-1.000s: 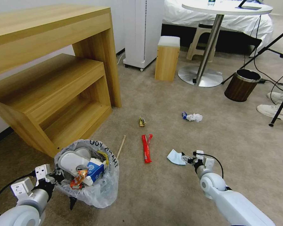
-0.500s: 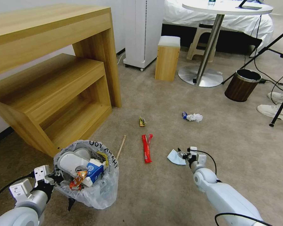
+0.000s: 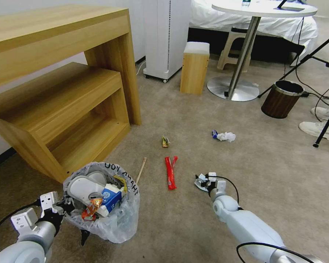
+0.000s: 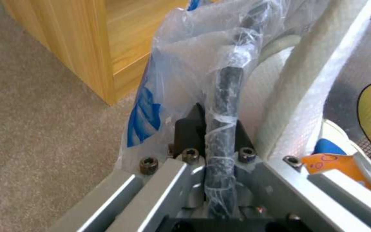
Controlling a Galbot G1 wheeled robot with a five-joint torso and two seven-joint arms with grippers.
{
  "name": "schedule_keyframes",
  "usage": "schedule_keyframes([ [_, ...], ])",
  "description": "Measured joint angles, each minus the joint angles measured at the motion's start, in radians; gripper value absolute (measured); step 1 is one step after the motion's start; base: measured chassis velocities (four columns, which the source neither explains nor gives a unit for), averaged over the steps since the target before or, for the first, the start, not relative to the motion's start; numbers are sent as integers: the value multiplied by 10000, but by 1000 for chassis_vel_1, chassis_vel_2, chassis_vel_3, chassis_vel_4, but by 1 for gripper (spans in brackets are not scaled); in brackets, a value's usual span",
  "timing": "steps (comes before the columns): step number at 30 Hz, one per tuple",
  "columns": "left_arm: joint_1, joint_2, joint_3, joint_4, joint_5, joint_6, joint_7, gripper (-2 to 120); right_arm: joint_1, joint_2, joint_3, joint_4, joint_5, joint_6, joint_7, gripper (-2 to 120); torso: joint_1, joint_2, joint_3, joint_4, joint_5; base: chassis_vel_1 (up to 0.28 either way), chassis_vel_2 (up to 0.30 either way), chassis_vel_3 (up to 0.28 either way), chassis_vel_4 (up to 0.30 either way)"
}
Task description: Pick up the trash bin and place the garbage on the floor into it.
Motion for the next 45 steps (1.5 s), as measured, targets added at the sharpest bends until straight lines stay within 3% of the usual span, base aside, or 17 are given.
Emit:
schedule_keyframes([
  [10,-116,27,22,11,-62,-16,-11,0,-461,123,266,-295,-501,172,-115,85,0,0,0,-3,1,0,0,0,0],
  [19,-184,12,82,116,-58,-16,-18,0,-704,66,440,-567,-770,422,-245,75,0,1,0,1,1,0,0,0,0],
  [25,-208,-2,84,230,-26,-44,-12,0,-711,47,444,-510,-827,476,-228,59,0,1,-1,1,0,0,0,0,0],
  [27,-241,-3,87,332,-12,-83,-3,0,-728,24,424,-438,-853,510,-209,47,0,0,0,1,0,0,0,0,0],
  [39,-327,76,56,484,-32,-166,19,0,-1023,-239,483,-132,-978,897,-421,4,0,1,0,1,0,0,0,0,0],
  [45,-334,43,60,501,-28,-165,19,0,-1393,-571,746,413,-681,1578,-1223,0,0,0,0,0,2,0,0,0,0],
])
